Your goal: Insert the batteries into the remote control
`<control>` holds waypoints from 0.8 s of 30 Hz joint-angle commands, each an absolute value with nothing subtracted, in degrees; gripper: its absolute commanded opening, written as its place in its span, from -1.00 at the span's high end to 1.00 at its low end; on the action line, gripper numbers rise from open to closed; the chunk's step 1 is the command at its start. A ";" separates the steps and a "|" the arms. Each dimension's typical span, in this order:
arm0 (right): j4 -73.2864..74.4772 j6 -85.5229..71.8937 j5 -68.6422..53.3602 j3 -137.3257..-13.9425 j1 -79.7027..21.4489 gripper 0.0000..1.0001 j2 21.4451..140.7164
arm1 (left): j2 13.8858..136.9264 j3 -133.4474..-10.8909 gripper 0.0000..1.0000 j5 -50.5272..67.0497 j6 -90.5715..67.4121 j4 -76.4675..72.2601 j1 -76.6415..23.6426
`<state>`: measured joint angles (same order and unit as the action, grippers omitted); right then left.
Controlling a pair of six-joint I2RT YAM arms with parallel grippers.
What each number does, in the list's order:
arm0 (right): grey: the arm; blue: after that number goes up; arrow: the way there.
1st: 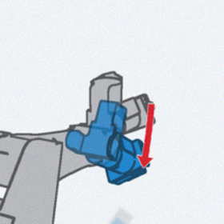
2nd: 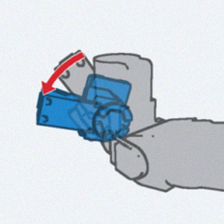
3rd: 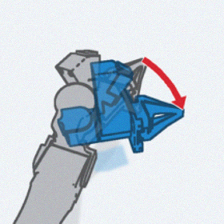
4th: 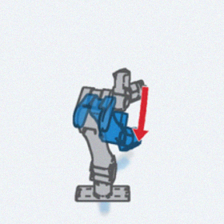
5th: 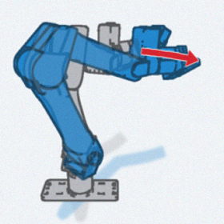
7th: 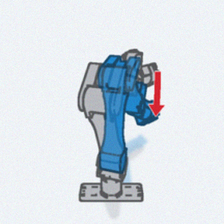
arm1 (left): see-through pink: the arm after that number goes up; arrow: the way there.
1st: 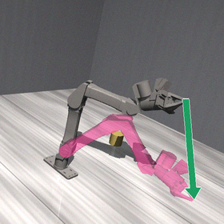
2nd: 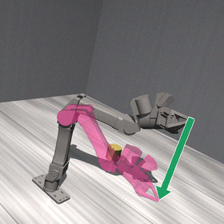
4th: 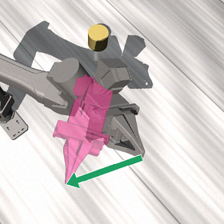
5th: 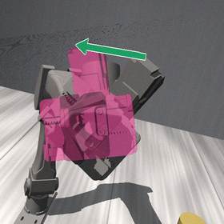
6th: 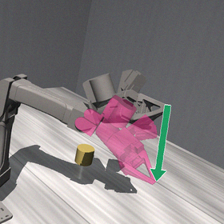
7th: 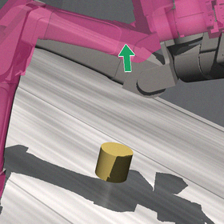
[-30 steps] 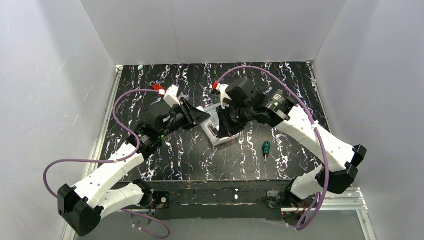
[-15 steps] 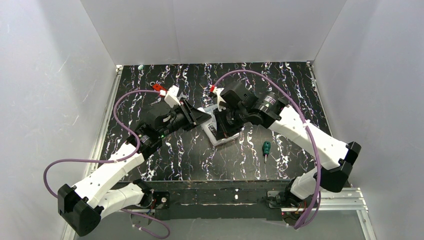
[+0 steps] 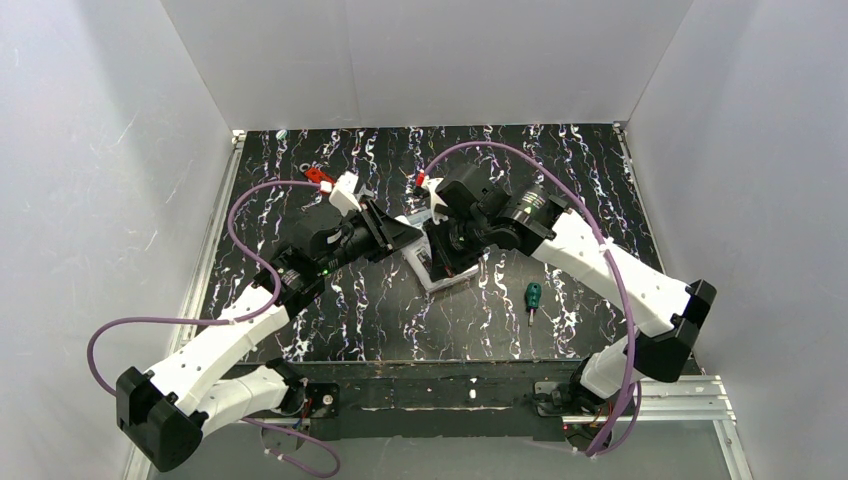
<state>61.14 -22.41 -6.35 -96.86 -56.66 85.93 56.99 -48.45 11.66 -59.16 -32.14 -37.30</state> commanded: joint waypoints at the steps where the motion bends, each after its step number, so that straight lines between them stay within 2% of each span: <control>1: 59.08 -21.23 -4.00 -98.41 -56.69 0.97 87.59 | 56.17 -50.92 1.00 15.88 -60.81 -35.31 -37.60; 24: 54.85 -19.64 -0.32 -100.03 -56.69 0.97 88.61 | 56.76 -50.26 1.00 17.86 -63.97 -37.40 -37.62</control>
<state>59.99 -20.60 -3.99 -97.84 -57.04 87.39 57.87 -48.45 11.97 -61.12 -31.38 -36.84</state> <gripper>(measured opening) 0.055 0.254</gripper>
